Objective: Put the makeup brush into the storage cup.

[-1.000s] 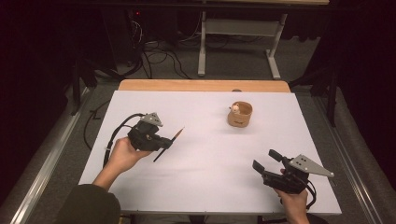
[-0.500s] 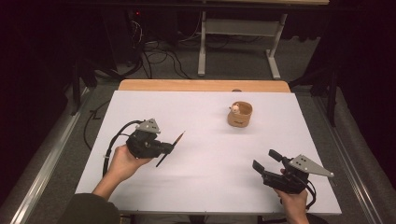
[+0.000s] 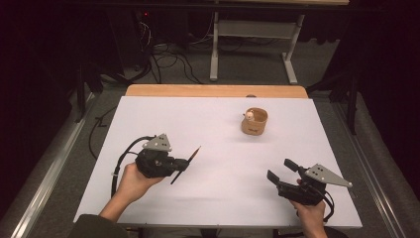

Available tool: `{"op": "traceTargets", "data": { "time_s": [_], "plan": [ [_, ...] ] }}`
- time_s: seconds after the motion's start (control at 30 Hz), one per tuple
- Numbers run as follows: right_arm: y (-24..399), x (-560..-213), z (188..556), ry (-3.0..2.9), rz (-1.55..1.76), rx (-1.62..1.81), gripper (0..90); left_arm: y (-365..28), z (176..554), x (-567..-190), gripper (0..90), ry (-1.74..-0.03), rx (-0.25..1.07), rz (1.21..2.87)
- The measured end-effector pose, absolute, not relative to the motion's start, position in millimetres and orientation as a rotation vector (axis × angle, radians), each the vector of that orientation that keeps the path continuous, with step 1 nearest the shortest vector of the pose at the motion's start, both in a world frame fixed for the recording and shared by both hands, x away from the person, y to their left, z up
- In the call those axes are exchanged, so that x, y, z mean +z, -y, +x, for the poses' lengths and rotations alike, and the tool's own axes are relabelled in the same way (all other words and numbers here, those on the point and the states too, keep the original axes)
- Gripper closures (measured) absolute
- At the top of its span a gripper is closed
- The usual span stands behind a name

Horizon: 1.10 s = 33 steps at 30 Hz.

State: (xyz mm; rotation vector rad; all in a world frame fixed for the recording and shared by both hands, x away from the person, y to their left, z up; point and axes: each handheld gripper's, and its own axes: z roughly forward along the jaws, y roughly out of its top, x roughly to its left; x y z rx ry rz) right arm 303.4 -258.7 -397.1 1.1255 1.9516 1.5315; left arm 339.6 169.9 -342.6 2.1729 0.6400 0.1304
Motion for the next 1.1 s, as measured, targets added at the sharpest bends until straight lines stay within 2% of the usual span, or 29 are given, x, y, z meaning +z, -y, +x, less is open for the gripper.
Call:
{"op": "traceTargets", "data": {
  "time_s": [1.1],
  "plan": [
    [245, -399, 306, -2.084, 1.037, 1.554, 24.5, -142, 319, -357, 83.3, -0.509, 0.121, 2.057]
  ]
}}
